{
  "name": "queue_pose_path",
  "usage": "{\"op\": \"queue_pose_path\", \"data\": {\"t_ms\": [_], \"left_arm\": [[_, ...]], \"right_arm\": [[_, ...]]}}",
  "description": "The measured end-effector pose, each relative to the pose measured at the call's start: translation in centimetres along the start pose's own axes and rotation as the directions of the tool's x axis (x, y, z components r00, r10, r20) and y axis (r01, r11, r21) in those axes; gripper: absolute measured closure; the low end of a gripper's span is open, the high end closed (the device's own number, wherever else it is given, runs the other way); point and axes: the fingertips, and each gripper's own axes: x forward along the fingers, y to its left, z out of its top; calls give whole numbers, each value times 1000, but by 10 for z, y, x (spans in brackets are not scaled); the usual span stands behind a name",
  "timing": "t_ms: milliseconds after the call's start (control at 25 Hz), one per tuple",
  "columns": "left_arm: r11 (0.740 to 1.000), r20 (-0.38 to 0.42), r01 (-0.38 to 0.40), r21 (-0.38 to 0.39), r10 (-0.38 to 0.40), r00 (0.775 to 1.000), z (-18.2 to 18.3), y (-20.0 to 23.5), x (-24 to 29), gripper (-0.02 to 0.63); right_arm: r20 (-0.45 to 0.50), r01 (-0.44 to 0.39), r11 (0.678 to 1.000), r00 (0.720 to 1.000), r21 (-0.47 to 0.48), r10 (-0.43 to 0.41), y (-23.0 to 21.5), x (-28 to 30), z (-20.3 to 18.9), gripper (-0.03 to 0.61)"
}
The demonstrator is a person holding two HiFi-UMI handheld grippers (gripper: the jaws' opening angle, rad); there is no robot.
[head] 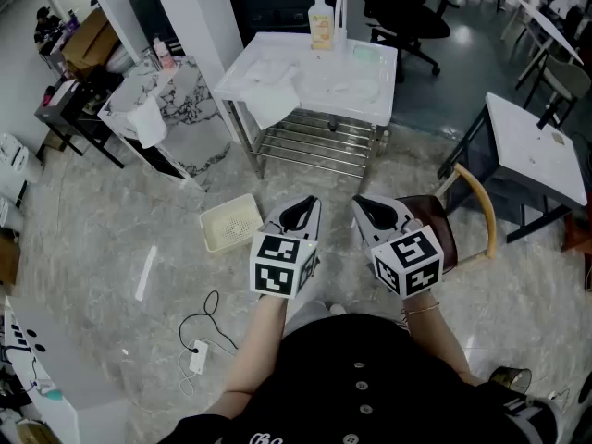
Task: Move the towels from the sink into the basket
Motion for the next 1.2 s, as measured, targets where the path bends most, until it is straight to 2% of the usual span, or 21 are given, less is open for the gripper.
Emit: {"op": "queue_pose_path", "data": {"t_ms": [400,560,760,960,1080,1160,1200], "left_arm": [[1000,-65,6,30,-4,998,-11,8,-2,592],[999,-52,10,32,-9,999,-8,9,-3,592],[1000,-4,7,-2,-7,1000,-4,16,-6,591],[1000,2,18,-16,-18,1000,-7,23,-3,581],[999,-6,29,-26,-29,1000,-10,27,-1,438],[999,-7,27,-31,-27,1000,-12,31,0,426],[999,-6,24,-33,-25,1000,-12,34,0,411]], "right_arm": [[-10,-5,1000,1000,-23,4,10,9,0,577],[-9,-13,1000,1000,-16,13,15,12,1,577],[45,-9,1000,999,29,8,14,14,8,577],[17,-10,999,1000,34,10,13,23,-1,577],[12,-12,999,1000,43,11,14,29,-2,486],[15,7,999,1000,49,-8,12,33,0,464],[17,18,998,1000,57,-19,11,36,0,429]]}}
